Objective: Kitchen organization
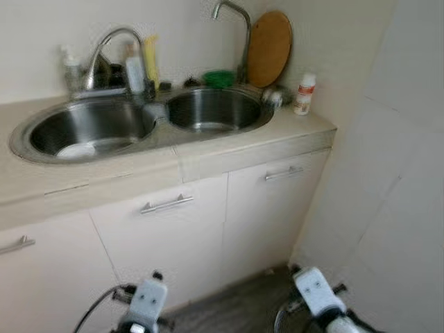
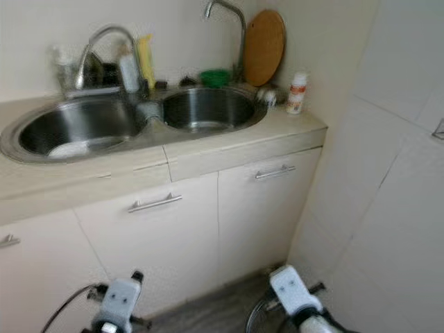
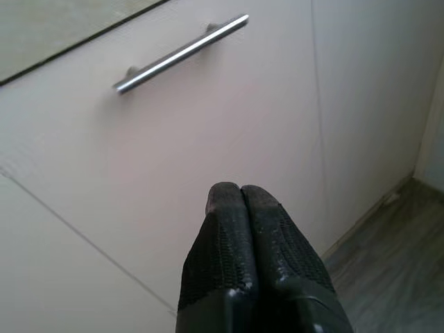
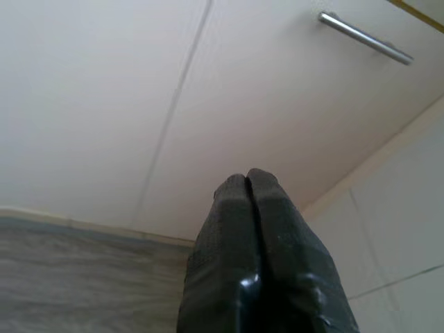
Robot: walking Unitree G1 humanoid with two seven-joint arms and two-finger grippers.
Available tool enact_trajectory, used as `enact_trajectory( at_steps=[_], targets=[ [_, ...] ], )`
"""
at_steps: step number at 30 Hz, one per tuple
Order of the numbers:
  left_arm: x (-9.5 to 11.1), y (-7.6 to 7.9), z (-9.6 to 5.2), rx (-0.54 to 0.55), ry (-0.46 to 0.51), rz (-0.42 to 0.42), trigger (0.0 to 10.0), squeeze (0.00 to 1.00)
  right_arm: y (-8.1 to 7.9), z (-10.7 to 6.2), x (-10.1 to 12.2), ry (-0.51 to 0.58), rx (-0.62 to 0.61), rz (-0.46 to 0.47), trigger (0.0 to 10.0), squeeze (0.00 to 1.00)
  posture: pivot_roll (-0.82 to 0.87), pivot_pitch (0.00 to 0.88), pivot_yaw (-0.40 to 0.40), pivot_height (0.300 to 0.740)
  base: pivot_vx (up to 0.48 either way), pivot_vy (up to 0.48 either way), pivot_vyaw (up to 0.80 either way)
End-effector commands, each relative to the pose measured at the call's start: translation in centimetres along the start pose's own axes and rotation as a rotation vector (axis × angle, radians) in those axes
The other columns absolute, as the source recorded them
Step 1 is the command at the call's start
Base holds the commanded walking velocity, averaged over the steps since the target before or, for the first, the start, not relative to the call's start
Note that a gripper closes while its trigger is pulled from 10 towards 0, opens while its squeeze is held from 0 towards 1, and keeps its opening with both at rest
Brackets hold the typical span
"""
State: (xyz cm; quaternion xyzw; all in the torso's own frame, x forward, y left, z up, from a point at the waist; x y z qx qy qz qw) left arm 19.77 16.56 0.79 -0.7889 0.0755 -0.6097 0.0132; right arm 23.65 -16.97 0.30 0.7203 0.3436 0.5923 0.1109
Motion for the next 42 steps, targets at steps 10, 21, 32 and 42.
enact_trajectory(
  at_steps=[10, 21, 32, 42],
  targets=[
    [-0.01, 0.5, 0.18, -0.028, 0.004, 0.005, 10.0, 0.0, 0.64, 0.08, -0.27, -0.009, -0.012, -0.007, 10.0, 0.0, -0.03, 0.0, 0.017, 0.74, 0.0, 0.096, -0.8],
    [0.01, 0.59, 0.22, -0.037, 0.004, 0.012, 10.0, 0.0, 0.64, 0.11, -0.39, -0.02, -0.015, 0.005, 10.0, 0.0, -0.03, 0.0, 0.018, 0.74, 0.0, 0.0, -0.78],
    [0.01, 0.71, 0.27, -0.054, 0.0, 0.004, 10.0, 0.0, 0.72, 0.15, -0.33, -0.022, -0.018, -0.006, 10.0, 0.0, -0.03, 0.0, 0.021, 0.74, 0.0, 0.0, -0.8],
    [-0.01, 0.65, 0.32, -0.069, -0.005, 0.001, 10.0, 0.0, 0.64, 0.19, -0.24, -0.023, -0.023, -0.005, 10.0, 0.0, -0.03, 0.0, 0.026, 0.74, 0.0, 0.0, -0.8]
  ],
)
Point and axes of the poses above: a point about 5 cm out from each wrist's last joint towards the gripper, its own z axis pointing out of the wrist towards the gripper, its own x axis along the axis of the wrist's last joint, y = z × x, the point moved 2 cm from there along z, pointing out of the wrist towards the gripper, and after that the axes turned 12 degrees about -z, right-handed, at the moved point
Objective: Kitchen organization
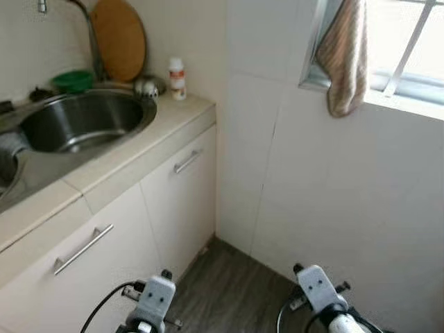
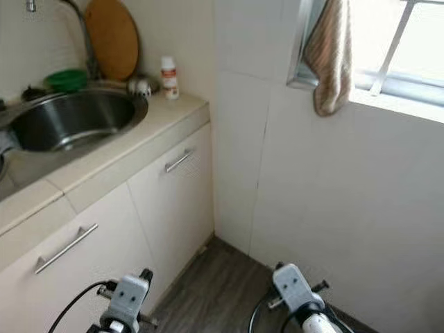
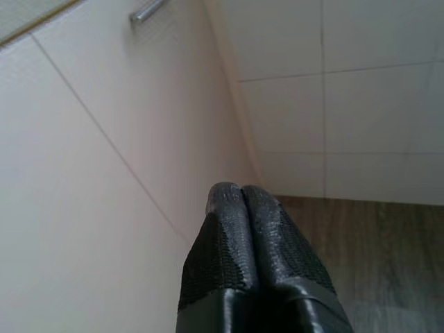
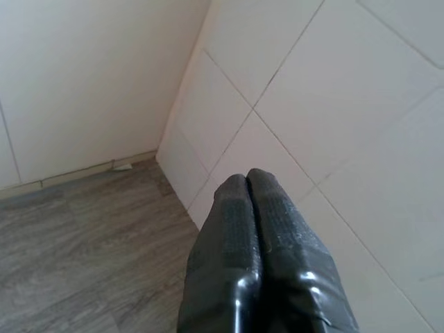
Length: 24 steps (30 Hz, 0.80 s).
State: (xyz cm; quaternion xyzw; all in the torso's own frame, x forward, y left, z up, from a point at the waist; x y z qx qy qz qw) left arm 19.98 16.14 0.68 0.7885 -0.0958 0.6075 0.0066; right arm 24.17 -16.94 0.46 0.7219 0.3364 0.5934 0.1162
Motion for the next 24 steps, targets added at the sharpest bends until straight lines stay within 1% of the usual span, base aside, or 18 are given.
enact_trajectory(
  at_steps=[1, 19, 20, 21, 22, 24],
  targets=[
    [-0.02, 0.24, 0.08, -0.013, -0.006, -0.007, 10.0, 0.0, 0.38, -0.24, -0.42, -0.018, -0.007, -0.01, 10.0, 0.0, -0.03, 0.0, 0.026, 0.74, 0.0, 0.0, -0.8],
    [-0.05, 0.15, 0.27, -0.012, -0.01, -0.02, 10.0, 0.0, 0.47, -0.15, -0.43, -0.021, -0.012, -0.007, 10.0, 0.0, -0.03, 0.0, 0.029, 0.74, 0.0, 0.0, -0.8],
    [-0.06, 0.16, 0.28, -0.013, -0.011, -0.021, 10.0, 0.0, 0.47, -0.15, -0.43, -0.021, -0.012, -0.004, 10.0, 0.35, -0.03, 0.0, 0.029, 0.74, 0.0, 0.0, -0.8],
    [-0.06, 0.17, 0.28, -0.013, -0.011, -0.022, 10.0, 0.0, 0.48, -0.15, -0.43, -0.02, -0.012, -0.002, 10.0, 0.76, -0.03, 0.0, 0.029, 0.74, 0.0, 0.0, -0.8],
    [-0.05, 0.17, 0.28, -0.013, -0.011, -0.022, 10.0, 0.0, 0.48, -0.16, -0.43, -0.02, -0.012, -0.001, 10.0, 1.0, -0.03, 0.0, 0.029, 0.74, 0.0, 0.0, -0.8],
    [-0.07, 0.18, 0.29, -0.013, -0.011, -0.023, 10.0, 0.0, 0.49, -0.18, -0.38, -0.014, -0.011, 0.007, 10.0, 1.0, -0.03, 0.0, 0.028, 0.74, 0.0, 0.0, -0.8]
  ],
)
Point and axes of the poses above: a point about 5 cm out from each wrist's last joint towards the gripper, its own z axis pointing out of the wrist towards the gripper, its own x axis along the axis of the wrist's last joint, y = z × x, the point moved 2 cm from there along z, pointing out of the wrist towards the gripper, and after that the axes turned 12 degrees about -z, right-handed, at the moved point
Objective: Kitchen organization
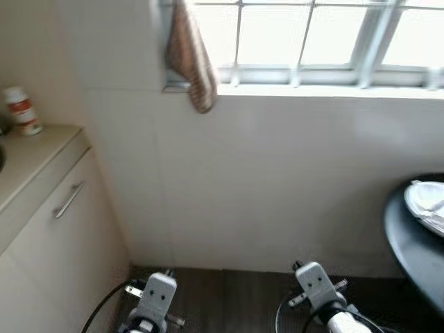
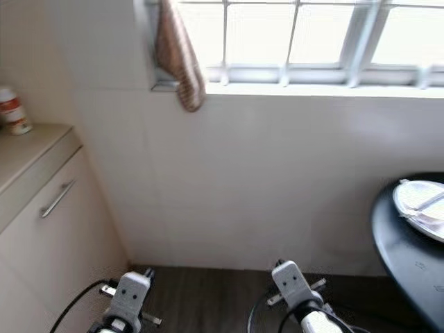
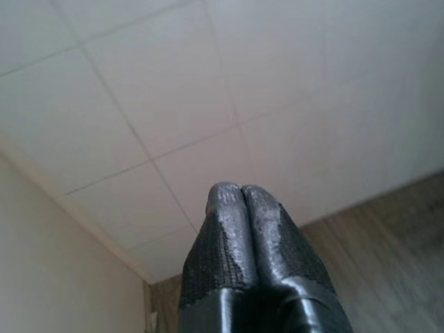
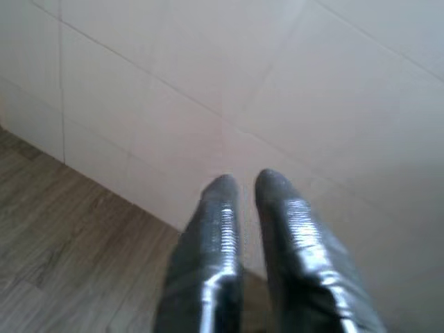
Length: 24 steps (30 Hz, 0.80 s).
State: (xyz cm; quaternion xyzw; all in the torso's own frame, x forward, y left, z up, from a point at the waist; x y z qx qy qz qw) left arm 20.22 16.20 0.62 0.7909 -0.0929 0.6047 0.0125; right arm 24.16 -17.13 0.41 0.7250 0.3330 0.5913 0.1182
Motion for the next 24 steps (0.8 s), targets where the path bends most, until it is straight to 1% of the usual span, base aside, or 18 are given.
enact_trajectory(
  at_steps=[1, 24],
  targets=[
    [-0.07, 0.27, 0.06, -0.007, -0.005, -0.012, 10.0, 0.0, 0.38, -0.14, -0.19, -0.002, -0.005, 0.007, 10.0, 1.0, -0.03, 0.0, 0.028, 0.74, 0.0, 0.0, -0.8],
    [-0.11, 0.15, 0.31, -0.001, -0.002, -0.016, 10.0, 0.0, 0.45, -0.09, 0.02, 0.015, -0.008, 0.005, 10.0, 1.0, -0.04, 0.0, 0.031, 0.74, 0.0, 0.0, -0.8]
  ],
)
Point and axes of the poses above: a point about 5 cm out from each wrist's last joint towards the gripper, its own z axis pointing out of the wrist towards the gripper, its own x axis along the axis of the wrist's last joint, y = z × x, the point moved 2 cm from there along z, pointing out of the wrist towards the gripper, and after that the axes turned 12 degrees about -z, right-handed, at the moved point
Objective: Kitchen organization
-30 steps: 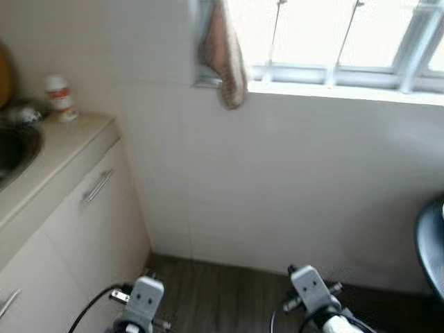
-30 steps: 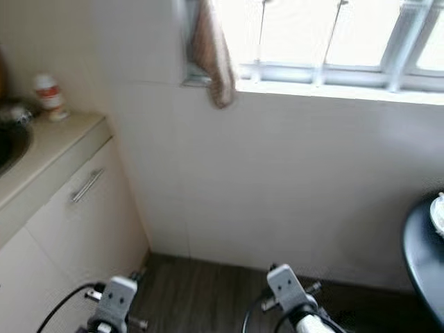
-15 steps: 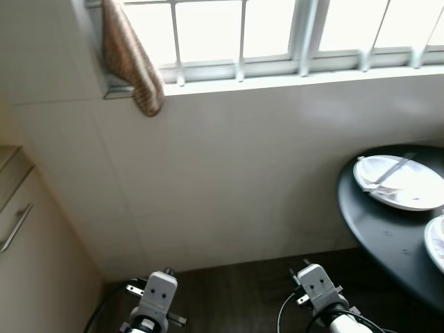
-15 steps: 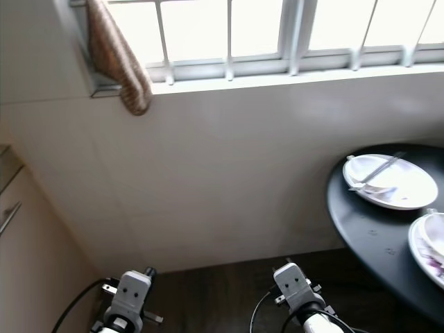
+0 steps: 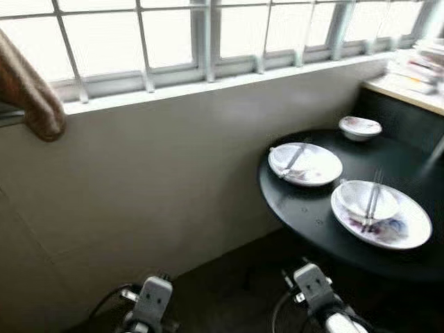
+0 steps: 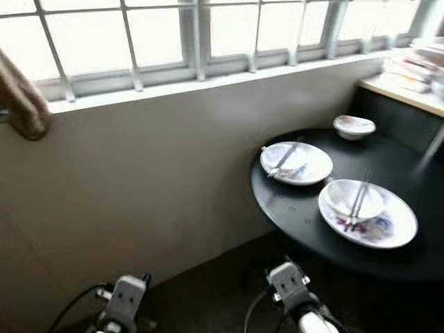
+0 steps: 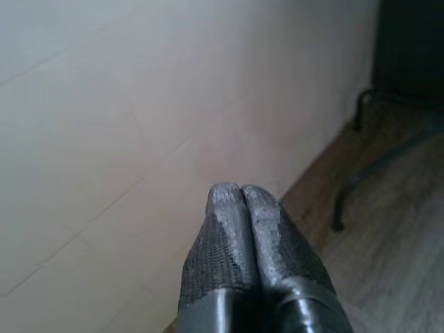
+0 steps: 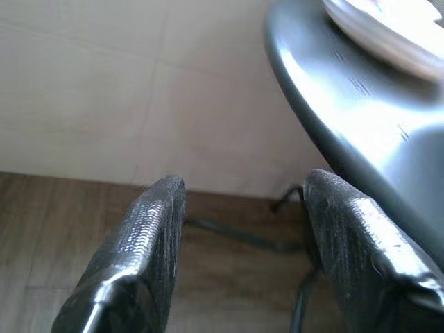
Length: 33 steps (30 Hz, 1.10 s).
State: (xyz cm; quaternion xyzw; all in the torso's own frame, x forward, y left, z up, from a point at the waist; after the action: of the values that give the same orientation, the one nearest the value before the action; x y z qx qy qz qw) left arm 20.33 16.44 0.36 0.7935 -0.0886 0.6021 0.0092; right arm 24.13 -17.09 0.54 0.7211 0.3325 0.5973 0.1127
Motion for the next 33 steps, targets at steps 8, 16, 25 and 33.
enact_trajectory(
  at_steps=[8, 16, 25, 33],
  targets=[
    [0.28, 0.35, 0.27, -0.014, 0.012, -0.017, 10.0, 0.0, 0.39, 0.04, 0.33, 0.022, -0.008, -0.034, 10.0, 0.0, -0.04, 0.0, 0.033, 0.74, 0.0, 0.0, -0.3],
    [0.71, 0.33, 0.22, -0.024, 0.045, -0.041, 10.0, 1.0, 0.42, 0.06, 0.35, 0.027, -0.009, -0.039, 10.0, 0.0, -0.04, 0.0, 0.032, 0.74, 0.0, 0.0, 0.0],
    [0.89, 0.29, 0.2, -0.028, 0.057, -0.06, 10.0, 1.0, 0.43, 0.09, 0.38, 0.028, -0.01, -0.046, 10.0, 0.0, -0.04, 0.0, 0.031, 0.74, 0.0, 0.0, 0.0],
    [0.92, 0.3, 0.15, -0.039, 0.065, -0.07, 10.0, 1.0, 0.41, 0.06, 0.41, 0.03, -0.011, -0.048, 10.0, 0.0, -0.04, 0.0, 0.032, 0.74, 0.0, 0.0, 0.0]
  ],
)
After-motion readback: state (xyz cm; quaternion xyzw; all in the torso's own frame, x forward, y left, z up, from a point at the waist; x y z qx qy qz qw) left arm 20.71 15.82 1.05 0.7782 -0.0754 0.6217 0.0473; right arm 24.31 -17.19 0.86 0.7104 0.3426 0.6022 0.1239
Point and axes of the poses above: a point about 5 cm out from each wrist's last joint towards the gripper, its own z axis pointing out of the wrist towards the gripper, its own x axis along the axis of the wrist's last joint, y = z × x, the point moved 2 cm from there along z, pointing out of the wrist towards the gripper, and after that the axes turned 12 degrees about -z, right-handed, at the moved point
